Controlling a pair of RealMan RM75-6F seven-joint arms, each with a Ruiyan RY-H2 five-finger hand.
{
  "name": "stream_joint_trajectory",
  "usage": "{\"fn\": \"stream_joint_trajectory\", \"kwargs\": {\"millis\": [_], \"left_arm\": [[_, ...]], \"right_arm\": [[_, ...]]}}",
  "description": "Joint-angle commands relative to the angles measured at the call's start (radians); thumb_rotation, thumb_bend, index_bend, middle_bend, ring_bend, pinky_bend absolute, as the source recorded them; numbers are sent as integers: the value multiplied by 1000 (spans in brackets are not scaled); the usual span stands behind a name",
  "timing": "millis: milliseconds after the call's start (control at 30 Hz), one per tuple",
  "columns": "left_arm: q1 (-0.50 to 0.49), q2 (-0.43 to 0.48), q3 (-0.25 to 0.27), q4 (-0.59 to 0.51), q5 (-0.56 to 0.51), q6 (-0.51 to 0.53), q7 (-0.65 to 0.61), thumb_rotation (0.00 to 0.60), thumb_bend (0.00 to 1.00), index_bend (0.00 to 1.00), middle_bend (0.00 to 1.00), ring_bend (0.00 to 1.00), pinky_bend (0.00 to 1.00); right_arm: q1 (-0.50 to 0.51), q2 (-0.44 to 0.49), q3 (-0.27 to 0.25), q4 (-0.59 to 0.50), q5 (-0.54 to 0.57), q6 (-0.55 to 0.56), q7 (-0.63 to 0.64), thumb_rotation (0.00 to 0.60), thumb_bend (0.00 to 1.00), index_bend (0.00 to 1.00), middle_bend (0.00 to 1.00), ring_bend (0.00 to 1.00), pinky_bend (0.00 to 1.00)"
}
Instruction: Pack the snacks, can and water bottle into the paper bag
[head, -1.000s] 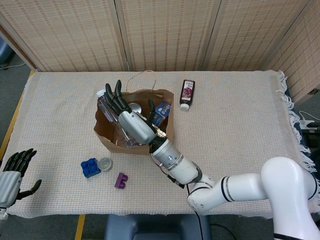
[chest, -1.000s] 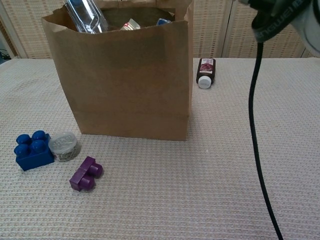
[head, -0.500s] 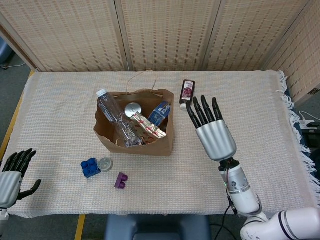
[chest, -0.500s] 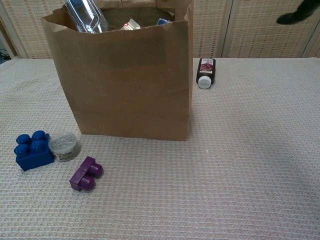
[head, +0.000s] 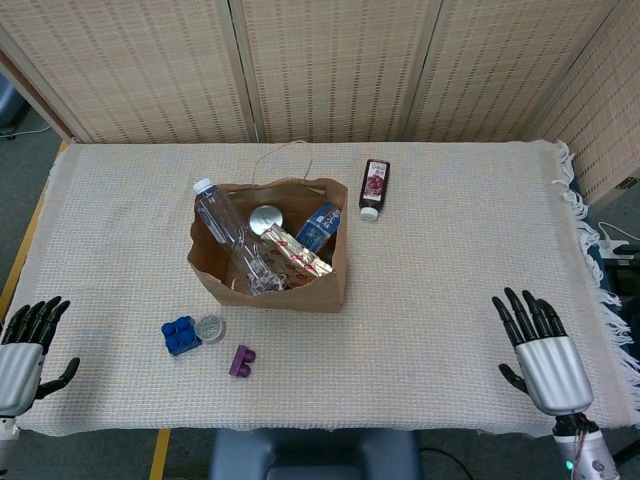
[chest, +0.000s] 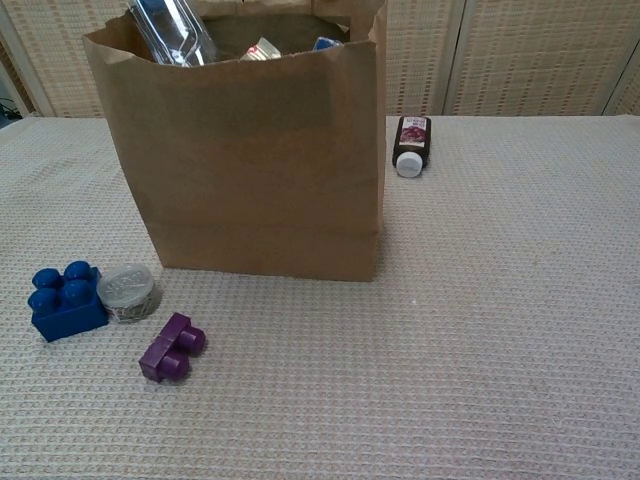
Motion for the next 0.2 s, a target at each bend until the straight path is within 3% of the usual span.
{"fn": "stream_joint_trajectory", "kwargs": {"millis": [33, 200], "left_arm": [[2, -3, -2, -4, -4, 3, 9, 600, 333, 26, 0, 0, 0], [6, -6, -6, -13, -13, 5, 26, 600, 333, 25, 0, 0, 0]], "right_arm": [[-118, -22, -19, 170, -43, 6, 109, 564, 32, 0, 0, 0, 120], [-139, -21, 28, 191, -52, -29, 145, 561, 31, 0, 0, 0, 111]]}}
